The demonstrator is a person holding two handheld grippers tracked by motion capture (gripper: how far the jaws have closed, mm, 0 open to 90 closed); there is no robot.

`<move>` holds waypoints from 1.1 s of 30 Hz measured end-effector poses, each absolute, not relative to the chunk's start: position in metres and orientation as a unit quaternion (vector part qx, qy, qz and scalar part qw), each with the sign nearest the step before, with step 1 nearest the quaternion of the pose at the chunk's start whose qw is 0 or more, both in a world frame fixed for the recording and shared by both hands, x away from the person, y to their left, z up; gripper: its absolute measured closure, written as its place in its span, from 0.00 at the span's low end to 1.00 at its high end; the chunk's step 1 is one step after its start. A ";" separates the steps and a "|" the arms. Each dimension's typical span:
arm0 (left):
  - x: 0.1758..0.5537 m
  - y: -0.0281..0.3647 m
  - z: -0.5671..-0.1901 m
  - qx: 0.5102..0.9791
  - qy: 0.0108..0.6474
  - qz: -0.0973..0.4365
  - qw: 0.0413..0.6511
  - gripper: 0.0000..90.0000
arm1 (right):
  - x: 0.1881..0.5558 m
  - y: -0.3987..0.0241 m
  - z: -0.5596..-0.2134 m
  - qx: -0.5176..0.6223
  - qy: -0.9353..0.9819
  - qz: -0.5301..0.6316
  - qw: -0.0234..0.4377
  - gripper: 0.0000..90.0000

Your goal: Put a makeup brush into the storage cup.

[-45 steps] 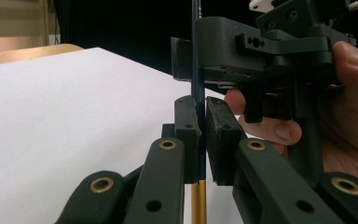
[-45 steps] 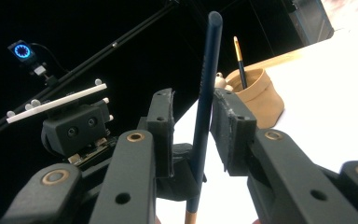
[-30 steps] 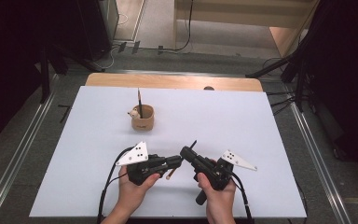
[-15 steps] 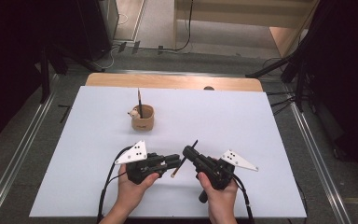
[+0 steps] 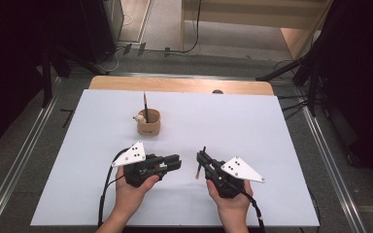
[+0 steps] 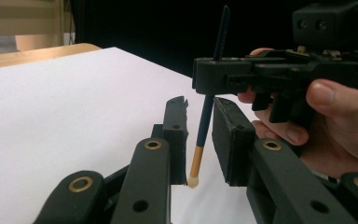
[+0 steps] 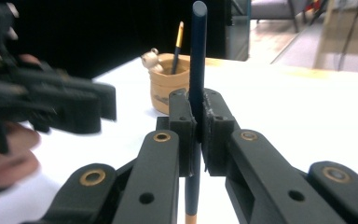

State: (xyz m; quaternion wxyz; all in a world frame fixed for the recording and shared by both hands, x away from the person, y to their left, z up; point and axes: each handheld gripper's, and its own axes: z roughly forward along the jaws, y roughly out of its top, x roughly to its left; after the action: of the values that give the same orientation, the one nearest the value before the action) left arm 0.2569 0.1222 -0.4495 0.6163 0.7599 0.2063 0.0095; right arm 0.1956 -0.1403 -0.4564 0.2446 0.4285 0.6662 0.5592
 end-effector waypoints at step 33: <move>0.245 0.108 -0.425 0.801 0.214 0.029 0.559 0.78 | 0.178 -0.083 -0.467 0.206 0.773 0.291 0.525 0.95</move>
State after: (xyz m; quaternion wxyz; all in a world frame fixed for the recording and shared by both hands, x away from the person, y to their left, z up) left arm 0.2455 0.1078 -0.4255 0.5587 0.8009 0.2135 0.0286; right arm 0.1781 -0.0834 -0.4673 0.5252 0.2058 0.7729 0.2906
